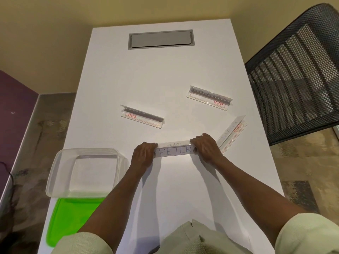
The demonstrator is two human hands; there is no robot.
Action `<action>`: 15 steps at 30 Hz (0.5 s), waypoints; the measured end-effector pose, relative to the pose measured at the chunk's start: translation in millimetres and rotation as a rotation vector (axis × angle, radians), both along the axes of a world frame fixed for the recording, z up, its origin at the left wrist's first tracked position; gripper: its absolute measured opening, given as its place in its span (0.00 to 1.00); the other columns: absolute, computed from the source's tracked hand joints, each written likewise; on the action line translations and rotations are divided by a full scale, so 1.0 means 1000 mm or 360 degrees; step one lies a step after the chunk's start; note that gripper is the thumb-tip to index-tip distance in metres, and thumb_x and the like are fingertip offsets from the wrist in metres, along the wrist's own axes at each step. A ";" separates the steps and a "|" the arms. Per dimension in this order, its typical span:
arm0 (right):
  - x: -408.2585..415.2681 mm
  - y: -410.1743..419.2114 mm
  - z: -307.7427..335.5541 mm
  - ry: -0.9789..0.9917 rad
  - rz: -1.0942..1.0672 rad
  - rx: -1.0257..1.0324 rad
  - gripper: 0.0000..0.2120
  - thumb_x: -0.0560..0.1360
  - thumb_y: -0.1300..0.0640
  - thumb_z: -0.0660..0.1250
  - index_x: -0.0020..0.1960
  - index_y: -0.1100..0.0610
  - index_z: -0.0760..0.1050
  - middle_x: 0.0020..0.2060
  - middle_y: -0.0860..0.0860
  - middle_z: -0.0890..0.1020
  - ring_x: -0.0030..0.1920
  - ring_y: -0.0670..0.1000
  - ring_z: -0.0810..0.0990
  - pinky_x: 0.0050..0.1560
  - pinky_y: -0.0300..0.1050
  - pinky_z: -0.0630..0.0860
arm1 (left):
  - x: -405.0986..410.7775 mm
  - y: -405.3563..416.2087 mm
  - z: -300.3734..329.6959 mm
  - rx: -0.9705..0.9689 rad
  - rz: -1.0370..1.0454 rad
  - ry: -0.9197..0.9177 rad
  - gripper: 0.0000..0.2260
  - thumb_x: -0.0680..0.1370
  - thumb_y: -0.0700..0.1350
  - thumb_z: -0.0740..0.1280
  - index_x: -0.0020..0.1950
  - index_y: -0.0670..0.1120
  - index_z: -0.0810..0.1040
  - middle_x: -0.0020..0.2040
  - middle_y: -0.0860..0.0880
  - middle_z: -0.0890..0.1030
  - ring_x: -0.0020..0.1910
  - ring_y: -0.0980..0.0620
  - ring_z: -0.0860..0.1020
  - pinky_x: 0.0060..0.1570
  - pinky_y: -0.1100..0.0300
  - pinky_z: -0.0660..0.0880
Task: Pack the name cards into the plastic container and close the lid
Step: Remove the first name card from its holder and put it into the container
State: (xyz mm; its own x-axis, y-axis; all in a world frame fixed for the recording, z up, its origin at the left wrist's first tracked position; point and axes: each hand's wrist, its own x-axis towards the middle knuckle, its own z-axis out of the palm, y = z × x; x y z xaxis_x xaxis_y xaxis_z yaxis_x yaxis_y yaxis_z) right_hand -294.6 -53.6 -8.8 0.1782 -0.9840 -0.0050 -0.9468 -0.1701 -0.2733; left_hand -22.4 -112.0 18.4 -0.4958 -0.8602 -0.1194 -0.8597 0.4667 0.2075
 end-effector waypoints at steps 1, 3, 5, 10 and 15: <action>-0.001 0.000 -0.001 0.0000 -0.0002 -0.0020 0.05 0.66 0.62 0.62 0.41 0.57 0.74 0.30 0.52 0.76 0.34 0.57 0.74 0.48 0.47 0.63 | 0.000 0.000 0.000 0.0003 -0.0002 0.0011 0.13 0.59 0.31 0.75 0.40 0.41 0.82 0.30 0.42 0.81 0.28 0.42 0.78 0.23 0.56 0.74; -0.002 0.001 -0.001 0.0022 0.0010 -0.0048 0.07 0.68 0.60 0.58 0.42 0.57 0.74 0.30 0.52 0.76 0.33 0.57 0.74 0.47 0.47 0.64 | 0.001 0.000 0.001 0.0003 -0.0025 0.0043 0.13 0.59 0.31 0.75 0.41 0.42 0.83 0.30 0.42 0.81 0.28 0.42 0.79 0.25 0.57 0.74; -0.005 0.000 0.003 0.0026 0.0064 -0.0062 0.11 0.69 0.58 0.56 0.43 0.59 0.76 0.29 0.52 0.77 0.31 0.57 0.75 0.43 0.48 0.68 | 0.002 -0.001 0.006 0.0000 -0.0018 0.0086 0.09 0.63 0.34 0.71 0.42 0.41 0.83 0.32 0.42 0.82 0.30 0.41 0.79 0.27 0.56 0.75; -0.001 0.002 0.035 -0.0097 0.0025 -0.0185 0.07 0.69 0.58 0.56 0.43 0.56 0.72 0.27 0.52 0.79 0.28 0.58 0.75 0.33 0.45 0.72 | 0.003 -0.003 0.028 -0.0083 -0.0019 0.0214 0.10 0.64 0.37 0.62 0.40 0.40 0.82 0.32 0.41 0.82 0.31 0.39 0.78 0.27 0.50 0.76; 0.008 0.001 0.071 -0.0136 -0.0101 0.0001 0.12 0.74 0.55 0.54 0.39 0.52 0.75 0.35 0.51 0.84 0.38 0.56 0.75 0.40 0.42 0.64 | 0.011 -0.004 0.059 -0.0279 -0.0110 0.0313 0.10 0.60 0.34 0.65 0.38 0.40 0.82 0.30 0.43 0.81 0.28 0.41 0.78 0.24 0.53 0.76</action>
